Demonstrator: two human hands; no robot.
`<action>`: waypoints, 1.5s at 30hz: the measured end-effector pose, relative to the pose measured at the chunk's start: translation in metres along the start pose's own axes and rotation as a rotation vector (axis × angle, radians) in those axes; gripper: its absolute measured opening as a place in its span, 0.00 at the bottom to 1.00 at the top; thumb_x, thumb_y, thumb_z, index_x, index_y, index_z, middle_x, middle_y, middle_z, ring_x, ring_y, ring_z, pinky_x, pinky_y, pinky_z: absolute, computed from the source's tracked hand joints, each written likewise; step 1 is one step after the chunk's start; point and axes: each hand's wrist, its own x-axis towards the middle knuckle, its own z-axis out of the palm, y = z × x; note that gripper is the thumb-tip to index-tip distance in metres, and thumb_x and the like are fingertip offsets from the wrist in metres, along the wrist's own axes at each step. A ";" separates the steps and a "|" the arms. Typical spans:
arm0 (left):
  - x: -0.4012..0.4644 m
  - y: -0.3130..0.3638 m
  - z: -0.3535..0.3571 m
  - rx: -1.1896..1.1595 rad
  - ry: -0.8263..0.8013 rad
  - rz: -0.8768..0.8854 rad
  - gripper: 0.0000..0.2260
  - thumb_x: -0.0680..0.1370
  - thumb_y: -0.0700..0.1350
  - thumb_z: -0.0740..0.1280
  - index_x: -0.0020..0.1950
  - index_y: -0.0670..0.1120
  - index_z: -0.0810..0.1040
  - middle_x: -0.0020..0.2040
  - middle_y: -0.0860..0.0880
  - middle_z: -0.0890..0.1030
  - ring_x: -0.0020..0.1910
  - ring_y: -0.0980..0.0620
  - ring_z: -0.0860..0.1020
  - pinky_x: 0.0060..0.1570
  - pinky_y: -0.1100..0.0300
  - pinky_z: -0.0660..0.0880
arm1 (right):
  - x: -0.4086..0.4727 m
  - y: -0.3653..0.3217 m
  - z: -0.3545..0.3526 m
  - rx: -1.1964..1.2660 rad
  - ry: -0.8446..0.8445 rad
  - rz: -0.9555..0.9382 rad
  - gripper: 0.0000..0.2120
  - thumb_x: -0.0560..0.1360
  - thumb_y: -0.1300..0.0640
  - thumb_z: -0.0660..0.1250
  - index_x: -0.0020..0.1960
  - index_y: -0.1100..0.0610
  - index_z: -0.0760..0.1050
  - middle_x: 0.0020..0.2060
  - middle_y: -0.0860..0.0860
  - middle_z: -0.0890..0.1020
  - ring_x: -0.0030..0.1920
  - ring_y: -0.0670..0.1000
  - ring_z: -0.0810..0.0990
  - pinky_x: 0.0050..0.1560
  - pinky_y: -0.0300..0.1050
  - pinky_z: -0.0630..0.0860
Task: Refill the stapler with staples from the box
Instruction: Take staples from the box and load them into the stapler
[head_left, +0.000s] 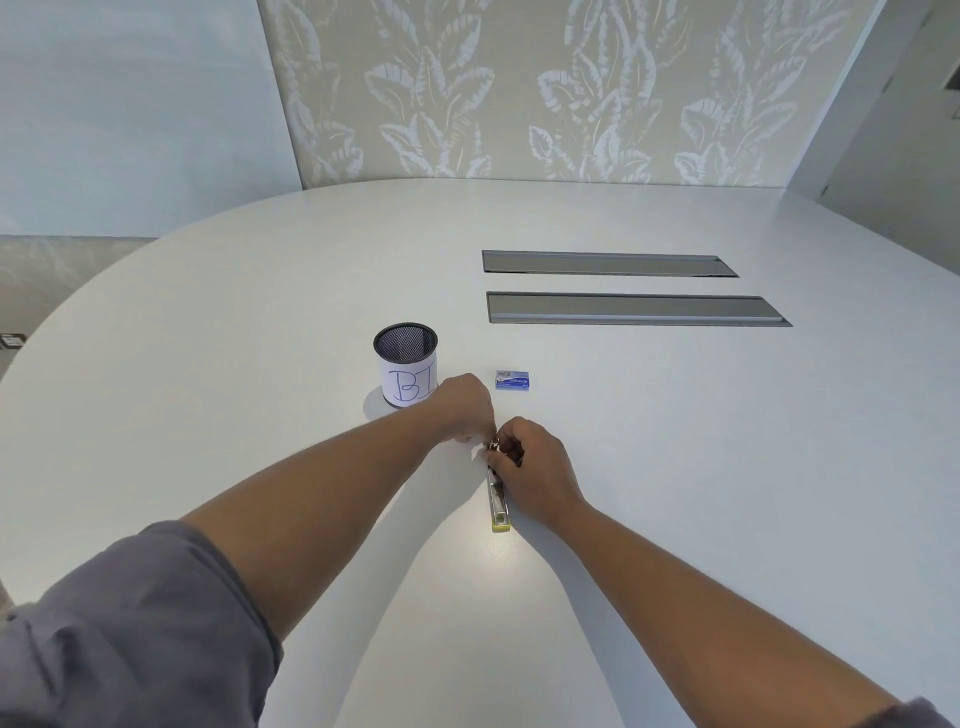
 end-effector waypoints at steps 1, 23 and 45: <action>0.002 -0.001 -0.001 -0.010 -0.009 -0.002 0.08 0.73 0.33 0.68 0.51 0.36 0.83 0.43 0.43 0.80 0.40 0.46 0.76 0.39 0.61 0.75 | 0.000 0.000 0.000 0.004 -0.002 0.001 0.08 0.72 0.49 0.70 0.42 0.48 0.72 0.37 0.46 0.78 0.39 0.48 0.75 0.39 0.45 0.73; 0.002 -0.037 -0.010 -0.458 0.060 0.081 0.04 0.75 0.33 0.73 0.48 0.39 0.82 0.41 0.44 0.82 0.38 0.51 0.80 0.45 0.58 0.81 | 0.000 0.000 0.000 0.026 -0.057 -0.020 0.08 0.79 0.54 0.64 0.55 0.43 0.77 0.45 0.45 0.83 0.43 0.46 0.82 0.49 0.49 0.78; 0.008 -0.034 -0.087 0.307 0.502 -0.041 0.14 0.71 0.31 0.63 0.51 0.42 0.83 0.48 0.42 0.82 0.41 0.40 0.78 0.40 0.54 0.77 | 0.002 0.006 0.005 -0.048 -0.053 -0.033 0.08 0.79 0.54 0.64 0.53 0.41 0.75 0.43 0.39 0.80 0.44 0.38 0.77 0.44 0.37 0.71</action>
